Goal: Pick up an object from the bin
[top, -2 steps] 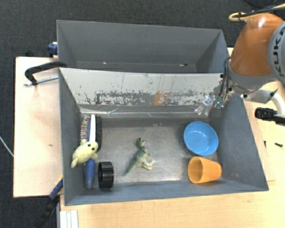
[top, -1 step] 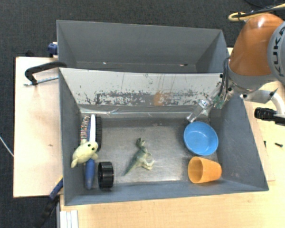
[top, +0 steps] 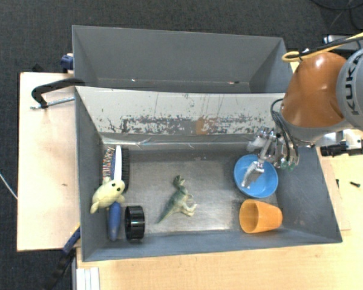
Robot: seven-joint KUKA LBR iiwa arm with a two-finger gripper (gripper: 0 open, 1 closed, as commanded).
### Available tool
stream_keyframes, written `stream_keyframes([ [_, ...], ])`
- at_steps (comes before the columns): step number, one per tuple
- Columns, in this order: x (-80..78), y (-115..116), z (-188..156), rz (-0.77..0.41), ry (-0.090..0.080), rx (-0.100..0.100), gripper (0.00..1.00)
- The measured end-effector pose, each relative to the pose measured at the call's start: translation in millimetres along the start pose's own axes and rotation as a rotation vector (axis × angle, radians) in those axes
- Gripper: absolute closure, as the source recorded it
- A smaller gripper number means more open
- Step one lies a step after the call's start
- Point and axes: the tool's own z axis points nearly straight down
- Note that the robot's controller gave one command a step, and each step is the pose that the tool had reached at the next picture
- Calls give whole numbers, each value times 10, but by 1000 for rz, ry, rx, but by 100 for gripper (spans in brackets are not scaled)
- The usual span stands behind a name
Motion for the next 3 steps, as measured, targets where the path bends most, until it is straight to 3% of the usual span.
stream_keyframes([
  [1, -150, -18, 292, 31, -3, -1, 0],
  [2, -157, -15, 265, 31, -7, -3, 100],
  [3, -152, -21, 274, 32, -6, -2, 0],
])
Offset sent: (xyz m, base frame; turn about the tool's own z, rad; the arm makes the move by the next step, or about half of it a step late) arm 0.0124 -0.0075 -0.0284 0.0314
